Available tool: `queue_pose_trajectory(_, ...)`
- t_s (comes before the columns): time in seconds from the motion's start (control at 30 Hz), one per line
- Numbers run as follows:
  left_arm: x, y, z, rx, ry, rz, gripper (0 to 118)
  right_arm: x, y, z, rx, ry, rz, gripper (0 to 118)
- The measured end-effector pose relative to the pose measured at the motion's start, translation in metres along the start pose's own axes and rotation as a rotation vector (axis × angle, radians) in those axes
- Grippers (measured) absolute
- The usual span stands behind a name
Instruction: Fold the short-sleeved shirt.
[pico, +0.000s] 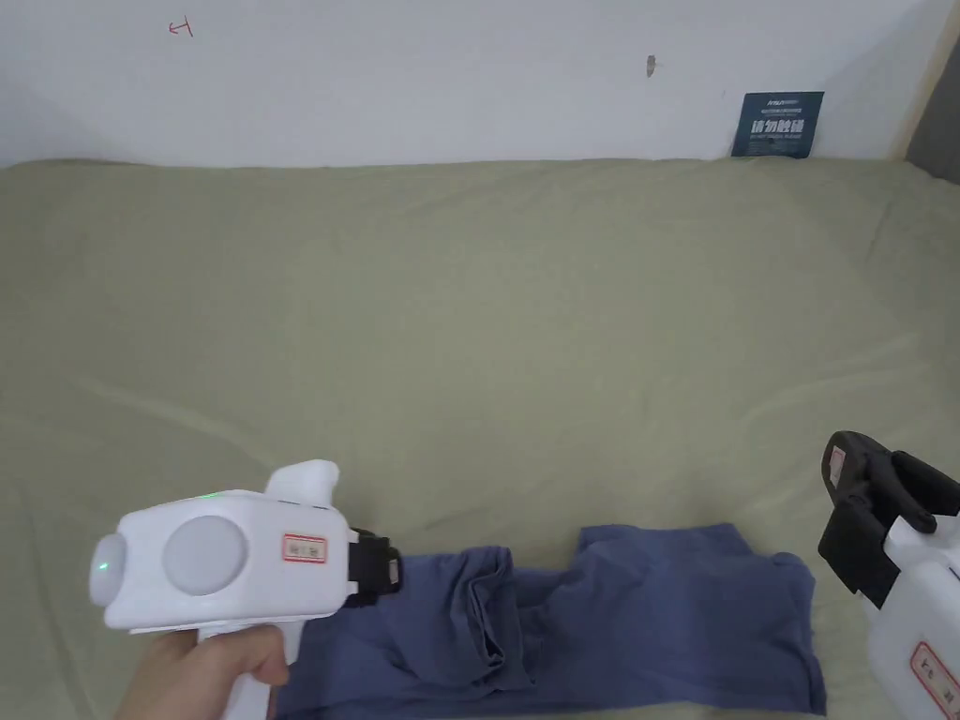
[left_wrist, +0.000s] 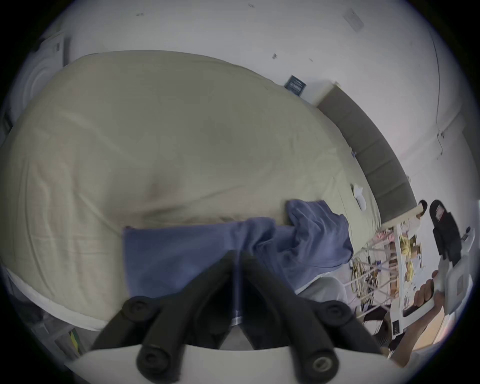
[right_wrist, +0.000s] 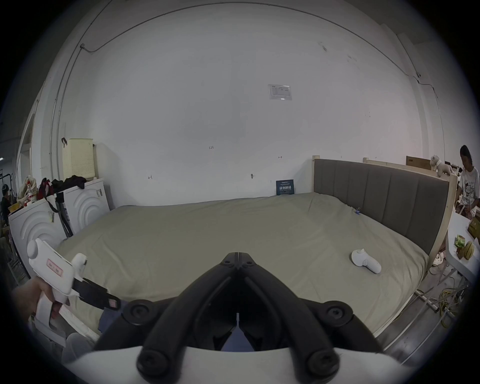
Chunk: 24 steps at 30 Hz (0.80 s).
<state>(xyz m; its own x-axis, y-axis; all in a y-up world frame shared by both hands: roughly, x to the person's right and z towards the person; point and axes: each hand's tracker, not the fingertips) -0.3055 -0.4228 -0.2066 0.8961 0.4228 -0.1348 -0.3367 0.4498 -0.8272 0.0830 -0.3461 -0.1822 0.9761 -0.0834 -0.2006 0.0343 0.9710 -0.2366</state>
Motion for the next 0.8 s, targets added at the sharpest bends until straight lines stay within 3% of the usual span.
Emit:
queue_pose_trajectory(0.17, -0.013, -0.003, -0.036, -0.097, -0.106, 0.082, 0, -0.007, -0.006, -0.008, -0.030, 0.021, 0.001, 2)
queue_pose_trajectory(0.33, 0.027, -0.032, -0.113, -0.200, -0.267, 0.111, 0, -0.007, -0.007, -0.004, -0.045, 0.014, 0.025, 2)
queue_pose_trajectory(0.4, 0.039, -0.041, -0.135, -0.189, -0.217, 0.084, 0, -0.005, -0.008, -0.003, -0.059, 0.006, 0.027, 2)
queue_pose_trajectory(0.5, 0.037, -0.032, -0.116, -0.178, -0.254, 0.094, 0, -0.003, -0.007, -0.002, -0.065, -0.001, 0.041, 2)
queue_pose_trajectory(0.67, 0.016, -0.017, -0.035, -0.110, -0.226, -0.036, 0, -0.008, -0.006, -0.008, -0.060, 0.005, 0.044, 2)
queue_pose_trajectory(0.8, -0.035, -0.009, 0.032, -0.005, -0.126, 0.014, 0, -0.018, -0.010, -0.015, -0.067, 0.025, 0.030, 2)
